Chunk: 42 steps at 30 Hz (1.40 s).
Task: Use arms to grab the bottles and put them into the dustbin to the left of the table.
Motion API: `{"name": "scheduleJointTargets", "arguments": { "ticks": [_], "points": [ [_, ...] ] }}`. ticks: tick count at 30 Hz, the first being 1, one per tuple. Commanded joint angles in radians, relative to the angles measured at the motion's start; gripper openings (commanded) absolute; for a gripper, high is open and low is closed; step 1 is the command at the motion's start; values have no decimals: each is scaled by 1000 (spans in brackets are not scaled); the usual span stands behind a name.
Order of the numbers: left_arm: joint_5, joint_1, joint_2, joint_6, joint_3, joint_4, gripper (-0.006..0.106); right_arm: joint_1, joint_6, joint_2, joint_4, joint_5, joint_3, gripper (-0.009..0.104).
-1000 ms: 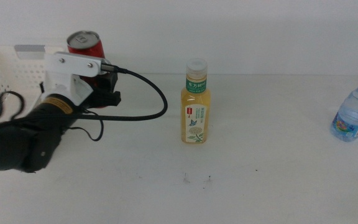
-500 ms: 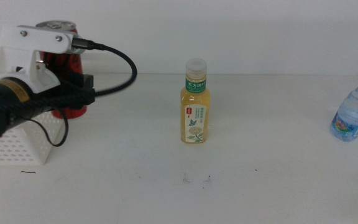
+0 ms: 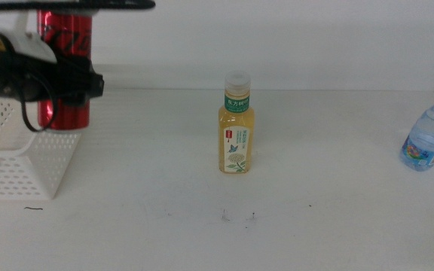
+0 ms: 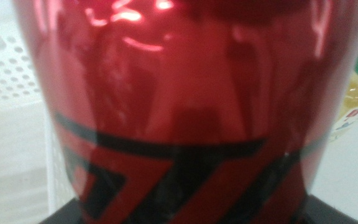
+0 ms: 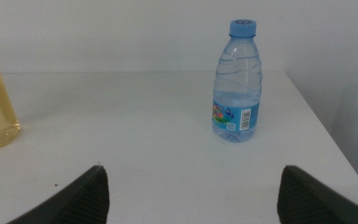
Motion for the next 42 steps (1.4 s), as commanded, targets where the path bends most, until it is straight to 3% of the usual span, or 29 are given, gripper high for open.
{"name": "scheduleJointTargets", "arguments": {
  "ticks": [1, 7, 18, 34, 42],
  "points": [
    [23, -1, -16, 19, -56, -2, 33, -10, -6, -5, -8, -8, 3, 85],
    [139, 89, 12, 95, -137, -37, 33, -10, -6, -5, -8, -8, 3, 85],
    [336, 354, 181, 350, -292, -205, 33, -10, -6, -5, -8, -8, 3, 85],
    [544, 546, 613, 428, -698, -221, 33, -10, -6, -5, -8, -8, 3, 85],
    [544, 557, 790, 474, -796, -200, 33, -10, -6, -5, -8, -8, 3, 85]
  ]
}}
